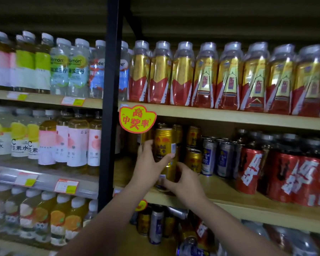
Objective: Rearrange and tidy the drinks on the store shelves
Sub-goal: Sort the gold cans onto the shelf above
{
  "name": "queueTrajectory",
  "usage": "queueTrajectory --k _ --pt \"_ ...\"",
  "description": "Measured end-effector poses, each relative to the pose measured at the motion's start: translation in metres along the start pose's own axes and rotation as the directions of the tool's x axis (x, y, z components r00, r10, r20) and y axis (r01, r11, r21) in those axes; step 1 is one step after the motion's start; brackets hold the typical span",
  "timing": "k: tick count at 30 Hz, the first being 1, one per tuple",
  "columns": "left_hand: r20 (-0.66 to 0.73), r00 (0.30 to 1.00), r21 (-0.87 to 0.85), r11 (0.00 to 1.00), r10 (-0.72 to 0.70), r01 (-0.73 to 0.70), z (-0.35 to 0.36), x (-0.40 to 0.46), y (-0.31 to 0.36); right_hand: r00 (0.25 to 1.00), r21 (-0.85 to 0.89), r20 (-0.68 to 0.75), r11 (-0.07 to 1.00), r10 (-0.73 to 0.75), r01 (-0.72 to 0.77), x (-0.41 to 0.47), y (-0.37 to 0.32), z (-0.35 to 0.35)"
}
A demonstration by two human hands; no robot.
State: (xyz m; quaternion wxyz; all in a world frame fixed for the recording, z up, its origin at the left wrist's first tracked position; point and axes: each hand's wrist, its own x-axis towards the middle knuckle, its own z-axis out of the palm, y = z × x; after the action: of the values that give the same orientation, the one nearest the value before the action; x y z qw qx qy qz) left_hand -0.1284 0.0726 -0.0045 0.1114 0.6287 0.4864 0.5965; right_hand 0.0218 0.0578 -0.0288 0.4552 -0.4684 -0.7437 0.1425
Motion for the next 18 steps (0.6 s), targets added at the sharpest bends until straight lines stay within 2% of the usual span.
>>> queueTrajectory --k 4,7,15,18 --pt "-0.014 1.000 0.181 0.983 0.017 -0.014 0.013 0.016 -0.010 0.997 -0.054 0.031 0.996 0.067 -0.065 0.027 0.012 0.015" --pt "-0.042 0.999 0.325 0.946 0.012 0.002 0.018 0.024 -0.014 0.992 -0.169 0.057 0.980 0.114 -0.103 0.048 0.017 0.023" --pt "-0.117 0.993 0.390 0.920 0.017 0.031 0.036 0.039 -0.034 0.972 -0.387 0.129 0.912 0.197 -0.134 0.079 0.022 0.042" --pt "-0.151 0.988 0.399 0.916 0.031 0.032 0.041 0.042 -0.040 0.969 -0.414 0.137 0.900 0.207 -0.134 0.088 0.024 0.047"
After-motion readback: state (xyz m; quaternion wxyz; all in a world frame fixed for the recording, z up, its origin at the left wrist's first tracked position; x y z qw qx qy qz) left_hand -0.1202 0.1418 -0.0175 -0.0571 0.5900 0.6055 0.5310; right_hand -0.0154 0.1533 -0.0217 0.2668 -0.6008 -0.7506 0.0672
